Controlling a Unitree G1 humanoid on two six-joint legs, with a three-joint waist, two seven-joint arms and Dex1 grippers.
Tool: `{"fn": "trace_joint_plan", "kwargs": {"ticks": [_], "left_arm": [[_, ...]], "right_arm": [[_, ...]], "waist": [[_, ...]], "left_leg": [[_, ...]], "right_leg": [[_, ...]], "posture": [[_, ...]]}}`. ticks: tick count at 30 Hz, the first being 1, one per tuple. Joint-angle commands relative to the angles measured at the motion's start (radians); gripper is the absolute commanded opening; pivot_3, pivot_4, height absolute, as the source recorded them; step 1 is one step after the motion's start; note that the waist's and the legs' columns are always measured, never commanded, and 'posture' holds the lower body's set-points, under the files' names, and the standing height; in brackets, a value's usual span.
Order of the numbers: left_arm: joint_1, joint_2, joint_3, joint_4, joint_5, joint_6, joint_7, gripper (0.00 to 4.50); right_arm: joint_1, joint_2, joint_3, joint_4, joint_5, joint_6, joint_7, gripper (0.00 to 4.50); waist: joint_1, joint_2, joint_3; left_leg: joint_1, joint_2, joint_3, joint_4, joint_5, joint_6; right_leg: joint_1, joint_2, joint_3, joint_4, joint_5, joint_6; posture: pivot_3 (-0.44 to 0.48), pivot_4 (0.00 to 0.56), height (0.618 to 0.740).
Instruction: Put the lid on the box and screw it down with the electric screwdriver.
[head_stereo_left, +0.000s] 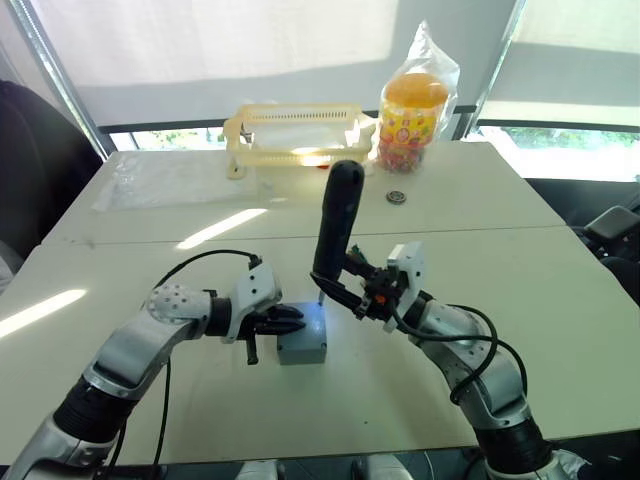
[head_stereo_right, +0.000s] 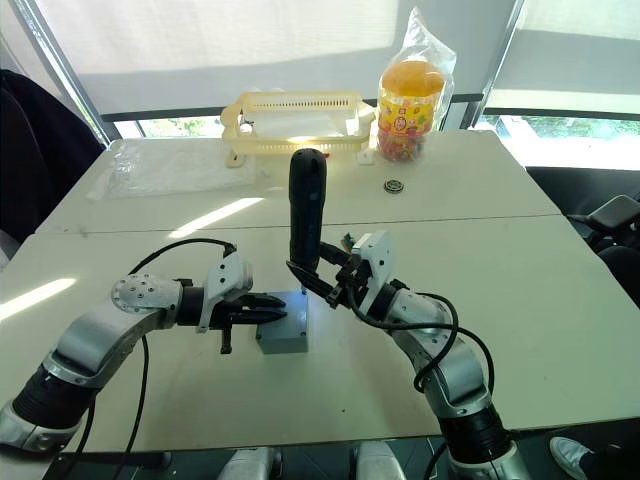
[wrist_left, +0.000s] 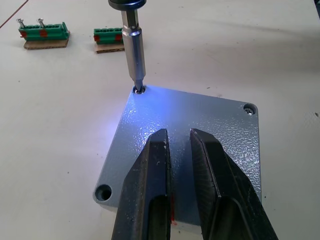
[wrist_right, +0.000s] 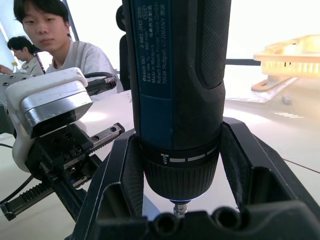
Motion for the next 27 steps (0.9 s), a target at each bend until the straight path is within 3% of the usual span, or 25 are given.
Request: {"fn": "trace_joint_plan", "kwargs": {"ticks": [1, 27], "left_arm": [[0.020, 0.008, -0.022, 0.017, 0.023, 0.006, -0.002, 0.67], [0.064, 0.030, -0.023, -0.010, 0.038, 0.008, 0.009, 0.67]], "right_arm": [[0.033, -0.011, 0.066, 0.048, -0.019, 0.039, 0.038, 1.79], [0.015, -0.015, 0.096, 0.094, -0.081, 0.047, 0.059, 1.79]], "waist": [[-0.001, 0.000, 0.000], [-0.003, 0.002, -0.013]], "left_leg": [[0.000, 0.000, 0.000, 0.000, 0.000, 0.000], [0.005, 0.002, 0.000, -0.007, 0.000, 0.000]], "right_leg": [[0.000, 0.000, 0.000, 0.000, 0.000, 0.000], [0.000, 0.002, 0.000, 0.000, -0.003, -0.004]], "posture": [[0.000, 0.150, 0.740], [0.000, 0.150, 0.740]]}}
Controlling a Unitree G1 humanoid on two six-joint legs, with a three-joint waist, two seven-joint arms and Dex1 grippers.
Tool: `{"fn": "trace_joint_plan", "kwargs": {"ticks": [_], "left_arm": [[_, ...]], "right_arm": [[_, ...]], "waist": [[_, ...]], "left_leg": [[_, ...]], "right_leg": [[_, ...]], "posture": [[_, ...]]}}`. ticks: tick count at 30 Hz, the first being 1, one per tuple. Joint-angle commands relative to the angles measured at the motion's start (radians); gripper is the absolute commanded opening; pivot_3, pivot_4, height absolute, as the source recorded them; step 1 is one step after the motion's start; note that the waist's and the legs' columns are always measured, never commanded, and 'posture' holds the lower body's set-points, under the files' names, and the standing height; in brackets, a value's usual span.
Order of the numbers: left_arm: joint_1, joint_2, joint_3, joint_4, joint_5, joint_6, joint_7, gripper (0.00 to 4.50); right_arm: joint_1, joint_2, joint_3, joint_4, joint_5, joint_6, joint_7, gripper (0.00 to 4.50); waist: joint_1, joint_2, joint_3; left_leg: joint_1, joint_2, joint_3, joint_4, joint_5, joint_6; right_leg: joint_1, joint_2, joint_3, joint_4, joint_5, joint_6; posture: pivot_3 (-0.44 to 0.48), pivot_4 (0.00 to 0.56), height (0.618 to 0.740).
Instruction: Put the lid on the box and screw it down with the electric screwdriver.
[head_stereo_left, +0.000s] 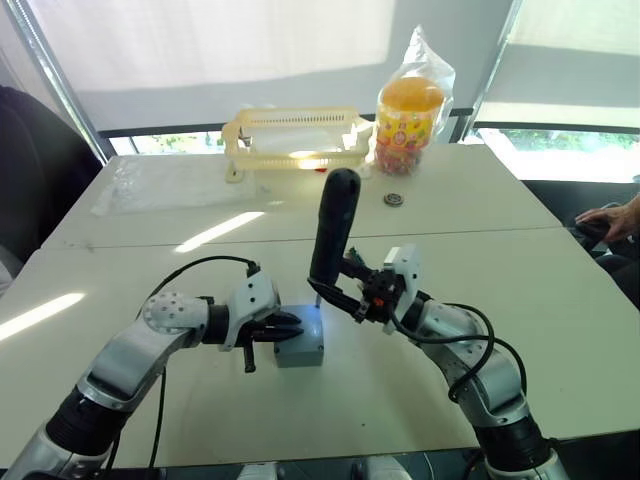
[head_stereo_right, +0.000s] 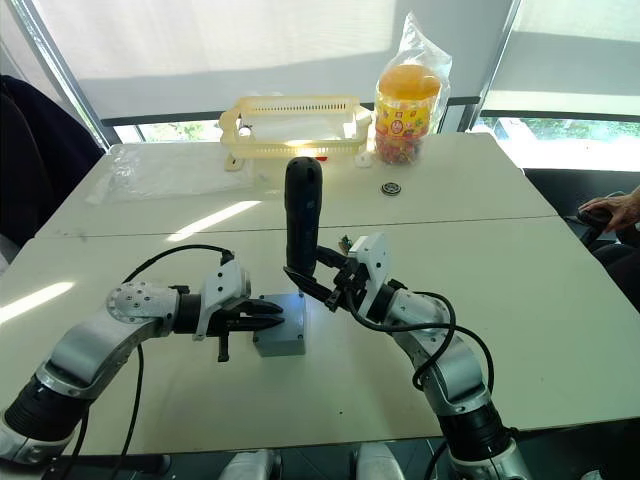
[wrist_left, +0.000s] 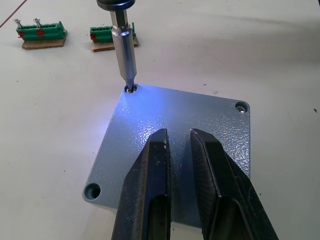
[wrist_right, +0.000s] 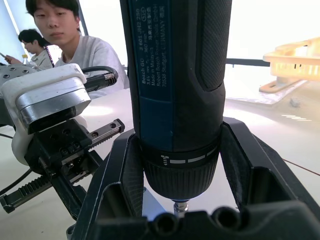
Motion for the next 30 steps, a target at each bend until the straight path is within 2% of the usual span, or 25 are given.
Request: {"fn": "trace_joint_plan", "kwargs": {"ticks": [1, 8, 14, 30], "left_arm": [[0.015, 0.013, -0.028, 0.032, 0.029, 0.011, -0.006, 0.67], [0.019, 0.012, -0.029, 0.031, 0.029, 0.011, -0.004, 0.67], [0.021, 0.008, -0.032, 0.028, 0.029, 0.014, 0.000, 0.67], [0.036, 0.009, -0.030, 0.011, 0.024, 0.017, 0.004, 0.67]], "right_arm": [[0.018, -0.012, 0.089, 0.074, -0.053, 0.073, 0.006, 1.79], [0.034, -0.021, 0.113, 0.080, -0.072, 0.076, 0.015, 1.79], [0.030, -0.017, 0.132, 0.115, -0.112, 0.092, -0.011, 1.79], [0.044, 0.009, 0.134, 0.134, -0.109, 0.116, -0.051, 1.79]], "waist": [[-0.001, 0.000, -0.001], [0.000, -0.001, -0.008], [0.000, -0.002, -0.009], [0.001, -0.001, -0.016]], "left_leg": [[0.000, 0.000, 0.000, 0.000, 0.000, 0.000], [0.002, 0.000, 0.000, -0.001, 0.000, 0.000], [0.010, 0.001, 0.000, -0.004, 0.000, 0.000], [0.011, 0.002, 0.000, -0.006, -0.001, 0.000]], "right_leg": [[0.000, 0.000, 0.000, 0.000, 0.000, 0.000], [0.001, 0.000, 0.000, 0.000, -0.002, -0.002], [0.007, 0.000, 0.000, 0.000, -0.006, -0.004], [0.007, -0.001, 0.000, -0.001, -0.009, -0.002]], "posture": [[0.000, 0.150, 0.740], [0.000, 0.150, 0.740], [0.000, 0.150, 0.740], [0.000, 0.150, 0.740]]}}
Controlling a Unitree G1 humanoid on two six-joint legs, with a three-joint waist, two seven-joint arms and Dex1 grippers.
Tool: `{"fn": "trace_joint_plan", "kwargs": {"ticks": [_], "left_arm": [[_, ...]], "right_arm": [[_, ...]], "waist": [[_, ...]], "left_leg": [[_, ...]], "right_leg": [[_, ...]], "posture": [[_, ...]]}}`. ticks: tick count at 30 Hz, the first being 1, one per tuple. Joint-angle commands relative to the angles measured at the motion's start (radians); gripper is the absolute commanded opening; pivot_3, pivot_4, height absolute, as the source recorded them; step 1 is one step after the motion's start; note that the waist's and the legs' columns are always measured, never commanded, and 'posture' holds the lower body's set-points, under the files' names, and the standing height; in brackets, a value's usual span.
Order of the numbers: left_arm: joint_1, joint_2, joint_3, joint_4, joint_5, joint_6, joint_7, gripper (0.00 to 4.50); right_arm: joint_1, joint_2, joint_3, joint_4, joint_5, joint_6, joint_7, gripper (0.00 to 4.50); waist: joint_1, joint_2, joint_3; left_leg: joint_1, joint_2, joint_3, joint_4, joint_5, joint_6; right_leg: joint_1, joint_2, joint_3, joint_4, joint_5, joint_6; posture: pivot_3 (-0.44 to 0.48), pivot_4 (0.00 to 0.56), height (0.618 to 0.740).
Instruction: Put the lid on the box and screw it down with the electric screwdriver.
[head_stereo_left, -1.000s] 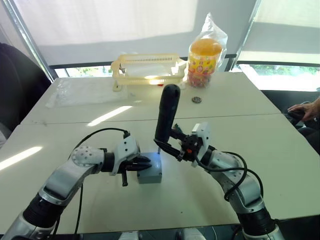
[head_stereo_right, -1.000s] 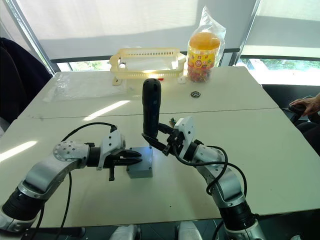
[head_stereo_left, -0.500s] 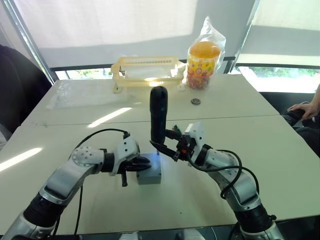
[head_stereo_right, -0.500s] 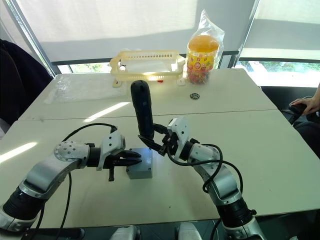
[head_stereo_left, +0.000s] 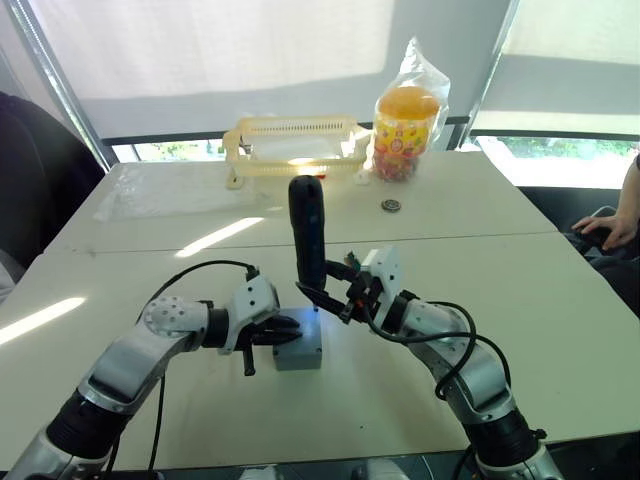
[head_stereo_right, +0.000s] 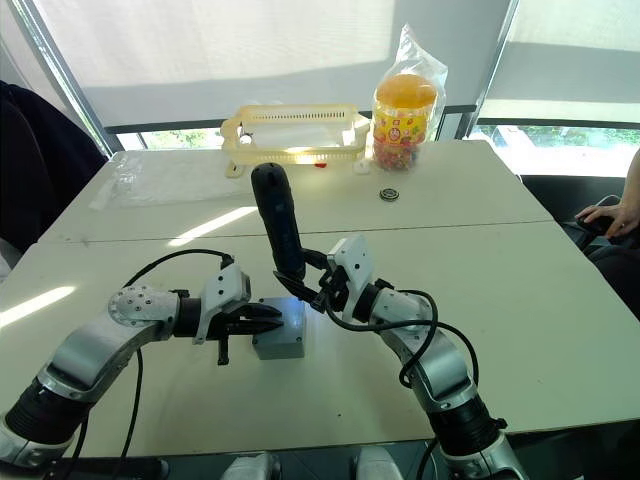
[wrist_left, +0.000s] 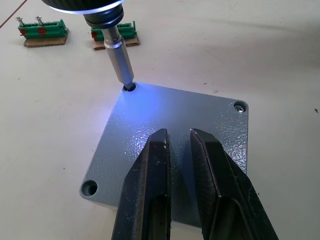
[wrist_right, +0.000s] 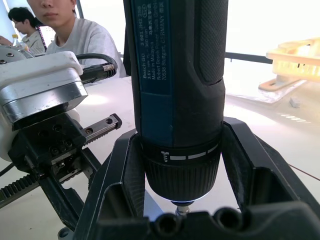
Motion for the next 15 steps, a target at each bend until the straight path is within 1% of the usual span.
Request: {"fn": "trace_joint_plan", "kwargs": {"ticks": [1, 5, 8, 11, 13, 15], "left_arm": [[0.014, 0.012, -0.024, 0.011, 0.020, 0.015, -0.005, 0.67], [0.010, 0.012, -0.024, 0.016, 0.021, 0.013, -0.008, 0.67], [0.010, 0.010, -0.030, 0.027, 0.027, 0.009, -0.009, 0.67], [0.011, 0.007, -0.038, 0.039, 0.034, 0.003, -0.007, 0.67], [0.009, 0.005, -0.042, 0.044, 0.035, 0.001, -0.007, 0.67], [0.006, 0.003, -0.044, 0.047, 0.035, -0.001, -0.008, 0.67]], "right_arm": [[0.065, -0.005, 0.063, 0.115, -0.029, 0.091, 0.002, 1.79], [0.050, 0.016, 0.020, 0.065, 0.007, 0.037, 0.006, 1.79], [0.016, 0.038, -0.052, -0.053, 0.094, 0.038, 0.006, 1.79], [-0.023, 0.039, -0.110, -0.178, 0.202, 0.110, -0.011, 1.79], [-0.055, 0.035, -0.153, -0.253, 0.283, 0.188, -0.036, 1.79], [-0.084, 0.030, -0.191, -0.300, 0.364, 0.259, -0.062, 1.79]], "waist": [[0.000, 0.000, 0.000], [0.001, 0.000, 0.000], [0.002, 0.000, 0.002], [0.002, 0.003, 0.006], [0.002, 0.003, 0.007], [0.003, 0.004, 0.008]], "left_leg": [[0.000, 0.000, 0.000, 0.000, 0.000, 0.000], [0.000, 0.001, 0.000, -0.002, 0.000, 0.000], [-0.001, 0.001, 0.000, -0.002, 0.000, 0.000], [-0.004, 0.001, 0.000, -0.002, 0.000, 0.000], [-0.013, 0.000, 0.000, -0.001, 0.000, 0.000], [-0.018, 0.000, -0.001, 0.000, 0.001, 0.000]], "right_leg": [[0.000, 0.000, 0.000, 0.000, 0.000, 0.000], [-0.001, -0.001, 0.000, -0.001, 0.000, -0.001], [-0.001, -0.001, 0.000, -0.001, 0.000, -0.001], [-0.004, -0.001, 0.000, -0.001, 0.001, -0.002], [-0.013, 0.001, -0.001, 0.000, 0.003, -0.005], [-0.017, 0.001, -0.001, 0.002, 0.003, -0.005]], "posture": [[0.000, 0.150, 0.740], [0.000, 0.150, 0.740], [0.000, 0.150, 0.740], [0.000, 0.150, 0.740], [0.000, 0.150, 0.740], [0.000, 0.150, 0.740]]}}
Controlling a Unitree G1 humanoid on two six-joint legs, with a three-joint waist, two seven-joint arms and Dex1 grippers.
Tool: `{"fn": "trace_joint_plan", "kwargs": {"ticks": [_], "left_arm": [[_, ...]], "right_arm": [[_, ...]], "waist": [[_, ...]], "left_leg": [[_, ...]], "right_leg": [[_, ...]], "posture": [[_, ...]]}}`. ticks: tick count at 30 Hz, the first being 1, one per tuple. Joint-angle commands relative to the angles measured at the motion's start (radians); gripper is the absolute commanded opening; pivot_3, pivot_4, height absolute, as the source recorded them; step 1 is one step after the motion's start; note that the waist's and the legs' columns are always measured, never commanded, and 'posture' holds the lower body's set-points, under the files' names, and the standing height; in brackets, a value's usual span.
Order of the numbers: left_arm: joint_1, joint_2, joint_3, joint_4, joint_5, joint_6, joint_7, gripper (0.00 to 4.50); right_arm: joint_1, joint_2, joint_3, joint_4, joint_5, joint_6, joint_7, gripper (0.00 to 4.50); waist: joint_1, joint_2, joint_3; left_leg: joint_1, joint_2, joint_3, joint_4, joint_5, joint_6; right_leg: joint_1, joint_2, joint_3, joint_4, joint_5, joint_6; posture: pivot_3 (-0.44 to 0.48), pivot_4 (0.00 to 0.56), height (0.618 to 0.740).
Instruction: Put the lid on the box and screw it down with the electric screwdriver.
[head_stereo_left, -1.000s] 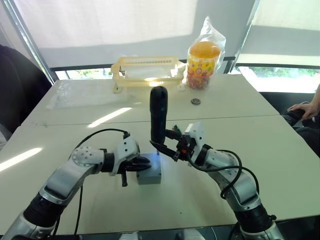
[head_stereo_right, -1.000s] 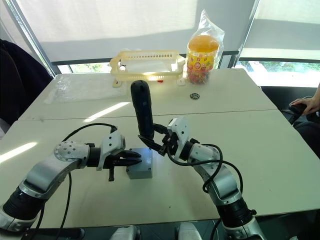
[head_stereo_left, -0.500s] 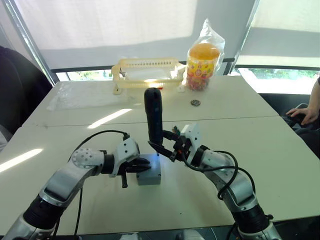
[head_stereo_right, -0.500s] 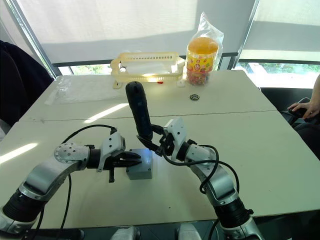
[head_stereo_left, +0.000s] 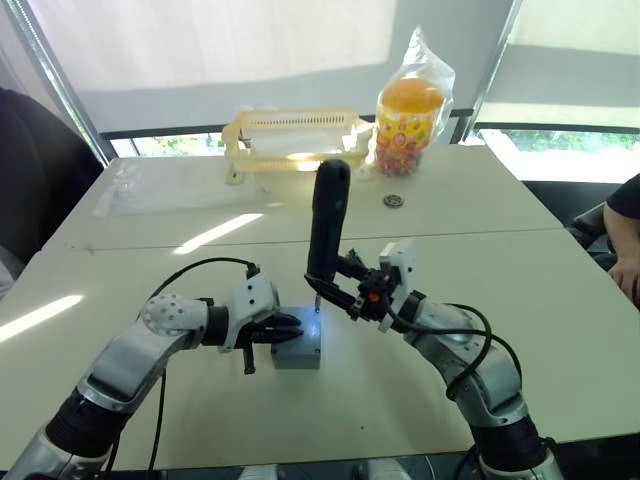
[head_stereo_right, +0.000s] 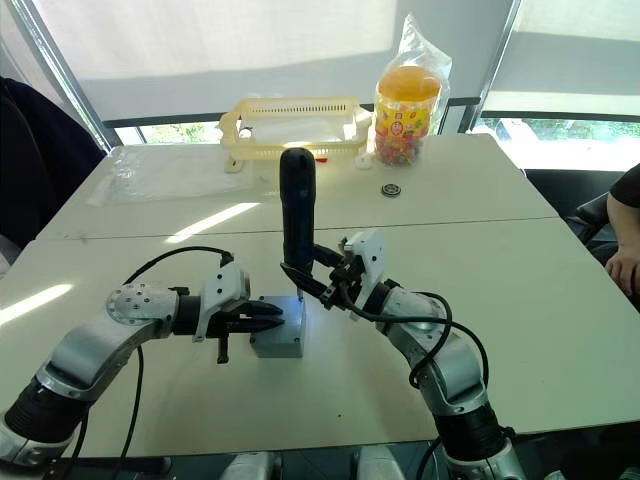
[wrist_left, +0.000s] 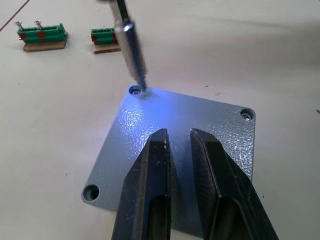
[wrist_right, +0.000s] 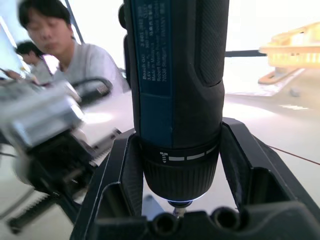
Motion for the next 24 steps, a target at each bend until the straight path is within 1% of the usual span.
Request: {"fn": "trace_joint_plan", "kwargs": {"ticks": [1, 3, 8, 13, 16, 18, 20, 22, 24], "left_arm": [[0.017, 0.005, -0.045, 0.044, 0.034, 0.022, -0.003, 0.67], [0.015, 0.002, -0.047, 0.047, 0.033, 0.021, -0.004, 0.67], [0.005, -0.008, -0.046, 0.053, 0.032, 0.022, -0.002, 0.67], [0.021, -0.014, 0.006, 0.013, -0.002, 0.036, 0.020, 0.67], [0.031, -0.028, 0.024, -0.001, -0.020, 0.042, 0.036, 0.67], [0.031, -0.032, 0.037, -0.009, -0.032, 0.051, 0.044, 0.67], [0.030, -0.032, 0.065, -0.023, -0.054, 0.064, 0.052, 0.67], [0.026, -0.027, 0.101, -0.047, -0.088, 0.087, 0.057, 0.67], [0.020, -0.013, 0.153, -0.091, -0.143, 0.131, 0.061, 0.67]], "right_arm": [[-0.090, 0.005, -0.092, -0.170, 0.200, 0.116, -0.052, 1.79], [-0.116, -0.001, -0.121, -0.182, 0.257, 0.163, -0.076, 1.79], [-0.141, -0.033, -0.153, -0.160, 0.308, 0.216, -0.106, 1.79], [-0.160, -0.107, -0.222, -0.090, 0.396, 0.340, -0.143, 1.79], [-0.211, -0.164, -0.284, -0.028, 0.487, 0.438, -0.159, 1.79], [-0.257, -0.209, -0.332, 0.020, 0.571, 0.521, -0.179, 1.79], [-0.315, -0.280, -0.387, 0.095, 0.682, 0.643, -0.203, 1.79], [-0.362, -0.353, -0.411, 0.176, 0.758, 0.764, -0.227, 1.79], [-0.401, -0.439, -0.412, 0.269, 0.787, 0.891, -0.231, 1.79]], "waist": [[0.001, 0.000, 0.001], [0.001, 0.000, 0.002], [0.000, 0.000, 0.004], [0.001, -0.001, 0.007], [0.002, 0.000, 0.013], [0.002, 0.000, 0.017], [0.001, 0.001, 0.021], [0.001, -0.001, 0.025], [0.001, -0.002, 0.026]], "left_leg": [[0.000, 0.000, 0.000, 0.000, 0.000, 0.000], [0.000, 0.000, 0.000, 0.000, 0.000, 0.000], [0.000, 0.000, 0.000, 0.001, 0.000, 0.000], [-0.001, 0.000, 0.000, 0.001, 0.000, 0.000], [-0.001, 0.000, 0.001, 0.002, 0.000, 0.000], [-0.001, 0.000, 0.001, 0.002, 0.000, 0.000], [-0.001, 0.000, 0.001, 0.002, 0.000, 0.000], [-0.002, 0.000, 0.001, 0.002, 0.000, 0.000], [-0.005, 0.000, 0.000, 0.003, 0.000, 0.000]], "right_leg": [[0.000, 0.000, 0.000, 0.000, 0.000, 0.000], [0.000, 0.001, -0.001, 0.000, 0.000, 0.000], [0.001, 0.000, -0.001, -0.001, 0.000, 0.000], [0.001, 0.000, 0.000, -0.001, 0.000, 0.000], [0.001, 0.000, 0.000, -0.001, 0.000, -0.001], [0.000, 0.000, 0.000, -0.001, 0.000, -0.001], [0.000, 0.001, 0.000, -0.001, 0.000, -0.001], [-0.001, 0.001, 0.000, 0.000, 0.000, -0.001], [-0.003, 0.001, -0.001, -0.001, 0.000, -0.001]], "posture": [[0.000, 0.150, 0.740], [0.000, 0.150, 0.740], [0.000, 0.150, 0.740], [0.000, 0.150, 0.740], [0.000, 0.150, 0.740], [0.000, 0.150, 0.740], [0.000, 0.150, 0.740], [0.000, 0.150, 0.740], [0.000, 0.150, 0.740]]}}
